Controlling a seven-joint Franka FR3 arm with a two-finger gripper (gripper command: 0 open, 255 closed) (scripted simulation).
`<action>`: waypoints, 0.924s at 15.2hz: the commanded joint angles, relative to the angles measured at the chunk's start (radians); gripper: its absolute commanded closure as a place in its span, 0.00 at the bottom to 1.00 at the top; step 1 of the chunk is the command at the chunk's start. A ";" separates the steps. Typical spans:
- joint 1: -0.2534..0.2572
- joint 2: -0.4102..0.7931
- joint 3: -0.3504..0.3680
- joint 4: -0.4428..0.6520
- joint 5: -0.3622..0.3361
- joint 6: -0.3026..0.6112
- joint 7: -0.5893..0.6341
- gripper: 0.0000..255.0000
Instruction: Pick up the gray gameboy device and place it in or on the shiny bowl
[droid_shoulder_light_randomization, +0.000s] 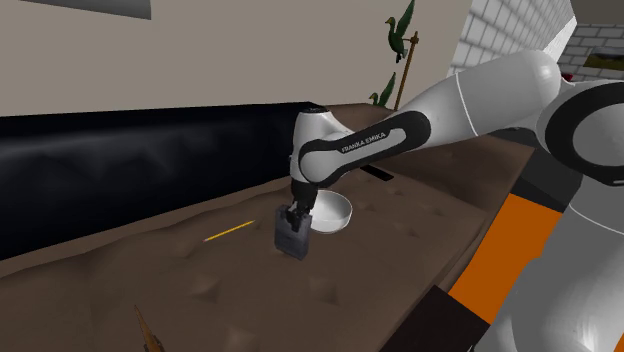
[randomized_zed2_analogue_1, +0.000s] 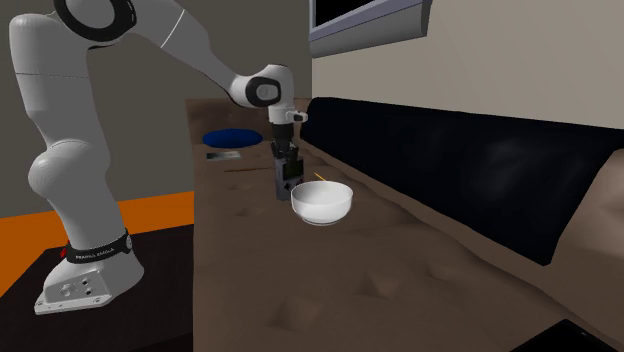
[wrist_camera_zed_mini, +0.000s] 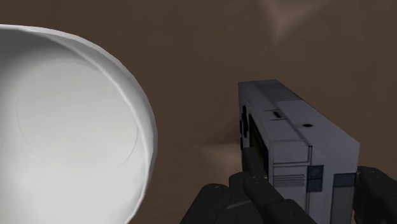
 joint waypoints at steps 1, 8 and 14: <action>-0.001 -0.009 0.000 0.014 0.002 -0.022 -0.002 1.00; -0.001 -0.048 0.000 0.066 0.010 -0.113 -0.008 1.00; -0.002 -0.074 -0.001 0.118 0.014 -0.191 -0.012 1.00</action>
